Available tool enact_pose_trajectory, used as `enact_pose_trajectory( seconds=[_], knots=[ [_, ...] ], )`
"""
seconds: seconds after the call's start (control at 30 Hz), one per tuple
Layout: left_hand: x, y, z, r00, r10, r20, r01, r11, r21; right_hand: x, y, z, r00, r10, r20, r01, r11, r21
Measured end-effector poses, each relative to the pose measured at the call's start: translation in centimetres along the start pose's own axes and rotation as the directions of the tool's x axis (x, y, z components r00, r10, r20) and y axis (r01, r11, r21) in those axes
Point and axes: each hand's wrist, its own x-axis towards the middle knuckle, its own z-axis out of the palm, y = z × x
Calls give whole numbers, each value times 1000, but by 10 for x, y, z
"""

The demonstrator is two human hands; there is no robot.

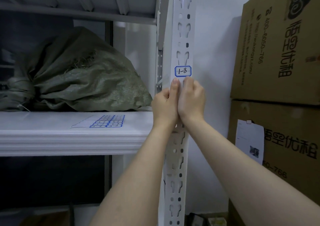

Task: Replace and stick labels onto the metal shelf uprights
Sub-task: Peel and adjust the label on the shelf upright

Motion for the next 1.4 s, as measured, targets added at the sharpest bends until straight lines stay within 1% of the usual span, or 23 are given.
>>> enact_pose_trajectory(
  seconds=[0.07,0.13,0.23,0.3,0.4,0.6,0.77,0.87,1.07,1.27,1.4],
  knots=[
    [-1,1,0,1000,-7,19,8,1000,-7,-3,-2,0,997,-41,-65,42,999,8],
    [-2,1,0,1000,-8,29,8,1000,-4,-4,-4,-1,986,-116,-123,117,993,4],
    [-2,4,-1,1000,4,20,-4,1000,-14,-3,-3,0,954,-254,-158,248,967,-56],
    [-3,5,-1,1000,9,19,-9,1000,-10,0,-2,1,930,-321,-180,309,947,-88],
    [-4,7,-1,1000,-5,5,5,1000,11,6,-4,2,894,-414,-170,391,907,-155],
    [-2,4,-1,1000,-22,14,23,998,-52,11,2,3,889,-446,-103,432,891,-138],
    [-3,7,-1,992,-111,62,116,991,-72,7,10,1,895,-443,-56,436,894,-107],
    [-4,9,-1,990,-121,67,126,990,-71,7,12,0,892,-452,-31,447,890,-94],
    [-6,9,-2,991,-113,77,119,990,-79,8,20,2,870,-493,10,488,857,-167],
    [-6,10,-3,989,-125,79,130,990,-53,6,19,2,877,-481,-2,477,869,-132],
    [-6,10,-3,990,-125,70,130,989,-67,4,19,2,874,-485,-10,481,868,-125]
  ],
)
